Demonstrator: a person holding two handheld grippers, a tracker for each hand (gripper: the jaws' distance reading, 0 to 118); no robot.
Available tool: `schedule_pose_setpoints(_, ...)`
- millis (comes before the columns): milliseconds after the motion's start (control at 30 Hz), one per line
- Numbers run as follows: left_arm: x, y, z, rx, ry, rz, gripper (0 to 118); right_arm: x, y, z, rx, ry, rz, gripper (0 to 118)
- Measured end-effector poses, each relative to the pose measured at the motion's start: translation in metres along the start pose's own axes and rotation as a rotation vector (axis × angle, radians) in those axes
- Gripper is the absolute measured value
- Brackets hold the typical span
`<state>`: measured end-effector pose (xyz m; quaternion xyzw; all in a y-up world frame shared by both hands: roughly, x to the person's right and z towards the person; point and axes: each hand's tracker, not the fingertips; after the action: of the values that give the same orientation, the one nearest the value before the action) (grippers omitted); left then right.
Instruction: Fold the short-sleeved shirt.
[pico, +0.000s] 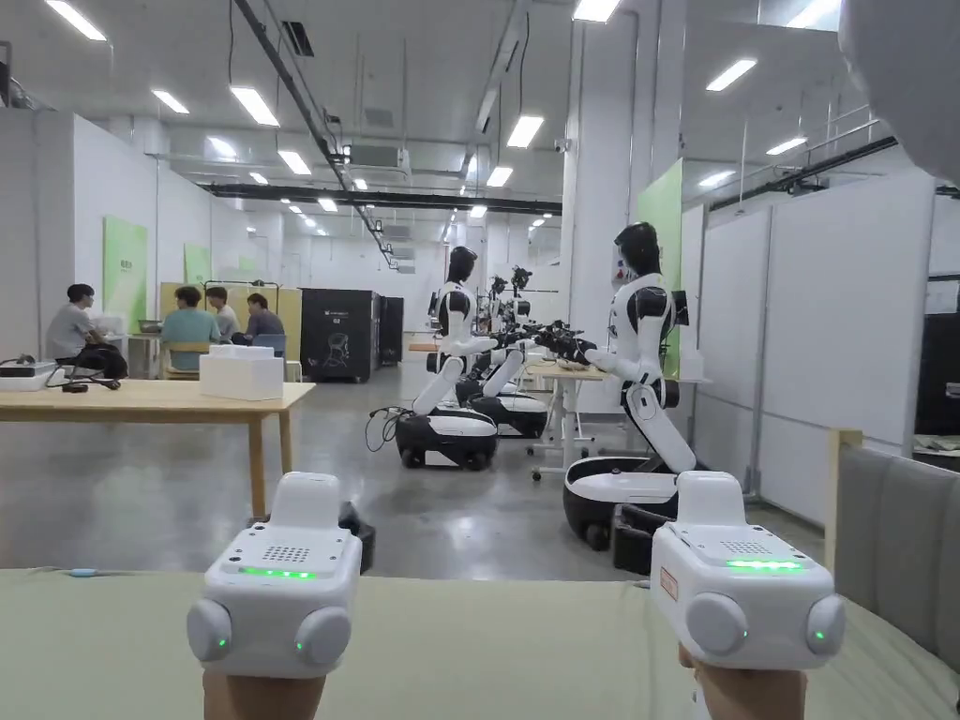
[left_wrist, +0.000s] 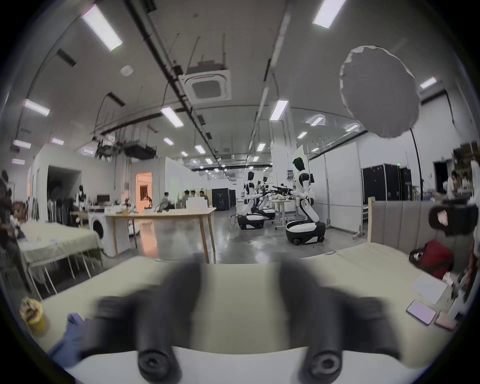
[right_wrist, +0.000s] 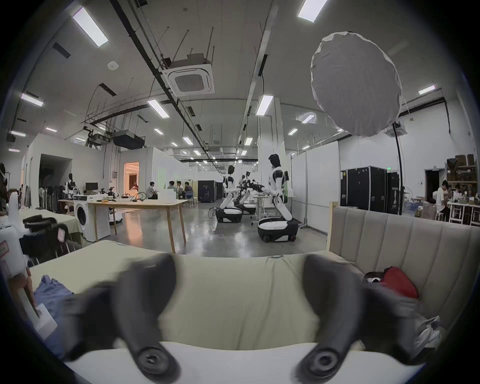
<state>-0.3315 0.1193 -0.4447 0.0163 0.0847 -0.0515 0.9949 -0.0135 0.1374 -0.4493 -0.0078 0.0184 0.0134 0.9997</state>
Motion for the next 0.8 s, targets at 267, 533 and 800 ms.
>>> schedule_pose_setpoints(267,0.005,0.001,-0.005,-0.018,0.002,0.023,0,0.015,-0.008,-0.004,-0.014,-0.062,0.041,0)
schedule_pose_setpoints(533,-0.015,-0.001,-0.002,-0.036,0.032,0.082,0,0.004,-0.008,0.0,0.019,-0.043,0.097,0)
schedule_pose_setpoints(800,-0.135,-0.019,0.049,-0.05,0.219,0.08,0,-0.146,-0.008,0.003,0.054,0.223,0.125,0)
